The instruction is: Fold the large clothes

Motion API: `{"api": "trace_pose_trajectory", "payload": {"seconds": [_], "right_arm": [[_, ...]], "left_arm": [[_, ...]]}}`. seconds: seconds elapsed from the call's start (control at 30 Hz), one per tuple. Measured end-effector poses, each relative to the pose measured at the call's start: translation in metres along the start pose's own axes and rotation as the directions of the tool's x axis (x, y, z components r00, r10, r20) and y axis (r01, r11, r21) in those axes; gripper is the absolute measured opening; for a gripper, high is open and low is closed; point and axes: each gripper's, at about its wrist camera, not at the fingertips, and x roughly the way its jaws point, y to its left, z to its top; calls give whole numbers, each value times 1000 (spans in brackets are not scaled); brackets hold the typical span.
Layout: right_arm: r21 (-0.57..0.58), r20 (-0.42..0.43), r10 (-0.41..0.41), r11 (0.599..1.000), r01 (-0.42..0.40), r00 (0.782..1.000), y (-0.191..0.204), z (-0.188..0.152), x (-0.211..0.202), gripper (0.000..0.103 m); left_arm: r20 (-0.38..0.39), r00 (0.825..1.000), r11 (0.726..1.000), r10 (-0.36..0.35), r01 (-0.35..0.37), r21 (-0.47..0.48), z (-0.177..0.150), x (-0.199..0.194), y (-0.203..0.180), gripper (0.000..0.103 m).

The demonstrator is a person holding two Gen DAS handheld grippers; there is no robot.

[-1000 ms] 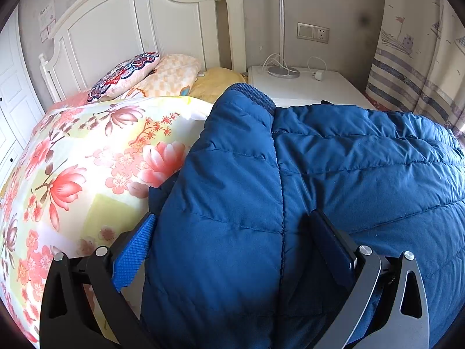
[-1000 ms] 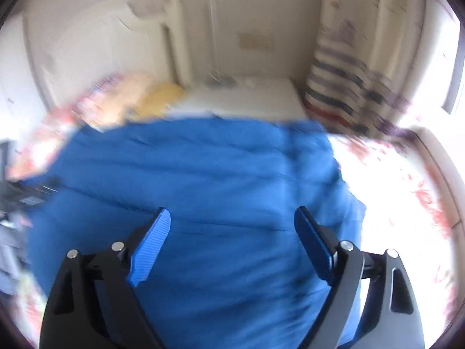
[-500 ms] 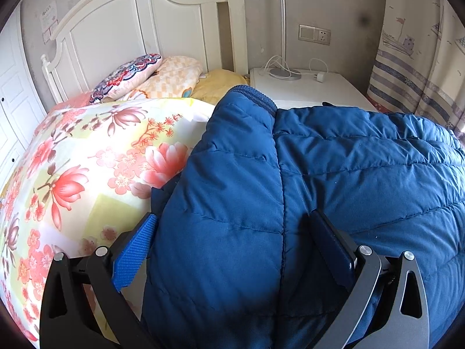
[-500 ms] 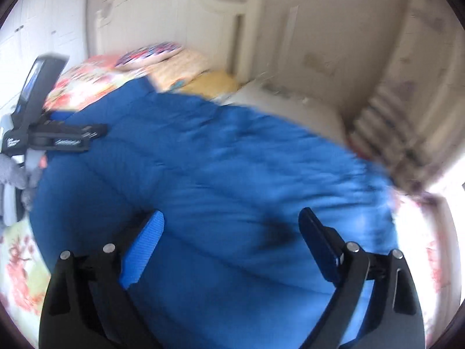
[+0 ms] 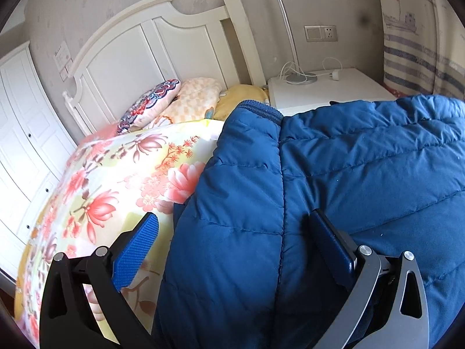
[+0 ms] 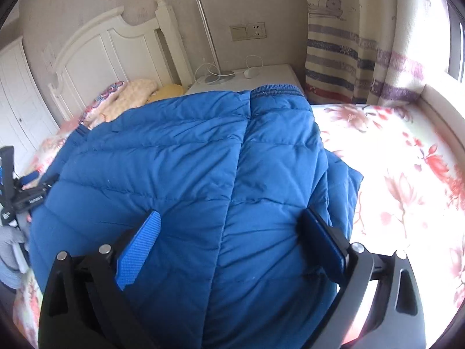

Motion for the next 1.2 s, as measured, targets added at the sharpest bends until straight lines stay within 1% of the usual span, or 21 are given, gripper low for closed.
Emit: {"api": "trace_pose_trajectory", "payload": {"seconds": [0.1,0.17,0.23,0.27,0.3,0.37,0.4,0.43,0.47,0.5,0.53,0.57,0.63,0.73,0.8,0.83,0.9,0.97,1.03,1.1,1.2], "right_arm": [[-2,-3,7,1000,-7,1000,2,-2,-2,97],[-11,13,26,1000,-26,1000,-1,-6,-4,97],[-3,-1,47,999,-47,999,-4,-5,-3,98],[1,-7,52,999,-52,999,-5,-4,-2,98],[5,-9,55,998,-55,998,-6,-4,-2,98],[3,-9,50,999,-50,999,-5,-4,-1,98],[0,-7,47,999,-47,999,-4,-5,-2,98],[0,-5,46,999,-46,999,-4,-5,-1,98],[0,-5,45,999,-45,999,-4,-5,-1,98],[-2,-6,41,999,-41,999,-3,-5,-1,99],[-4,-7,37,999,-37,999,-3,-5,0,99],[-5,-8,34,999,-34,999,-2,-5,0,99],[-3,-12,30,1000,-30,999,-1,-5,-1,99],[10,-52,26,1000,-26,998,0,-3,-10,99],[83,-56,52,995,-47,997,-2,-8,-31,98],[133,-15,90,987,-87,996,-2,-16,-53,98],[179,61,143,972,-152,988,-9,-37,-89,98],[202,122,214,951,-235,969,-14,-74,-128,98],[227,118,252,935,-273,961,-17,-104,-142,98],[274,91,270,918,-285,958,-20,-135,-145,98],[358,74,298,883,-304,952,-27,-150,-130,91]], "left_arm": [[3,1000,999,28,-28,22,1,-1,-5,99],[-29,999,1000,14,-13,16,3,-1,-2,99],[-97,995,1000,2,-5,-28,9,-10,2,99],[-92,995,998,-28,23,-57,11,-22,1,99],[-62,994,994,-89,84,-75,11,-38,-3,99],[-20,972,970,-236,234,-60,8,-72,-23,99],[-14,954,954,-298,297,-42,4,-86,-36,99],[-11,932,932,-363,362,-17,-2,-97,-51,99],[-23,913,913,-406,407,19,-9,-103,-67,99],[-72,908,905,-414,419,79,-20,-99,-90,99],[-100,921,917,-377,387,102,-28,-90,-102,99],[-78,927,923,-366,373,95,-35,-85,-107,99],[-64,929,925,-365,369,92,-40,-81,-108,99],[-78,921,918,-381,387,86,-41,-78,-105,99],[-75,920,916,-384,390,92,-42,-78,-104,99],[-70,918,914,-391,396,90,-42,-78,-102,99],[-59,915,911,-399,403,85,-44,-78,-101,99],[-59,915,911,-399,403,83,-46,-79,-104,99],[-60,910,907,-410,414,76,-46,-79,-103,99],[-60,905,903,-422,425,67,-46,-77,-101,99],[-60,898,897,-435,438,55,-46,-76,-99,99]]}}
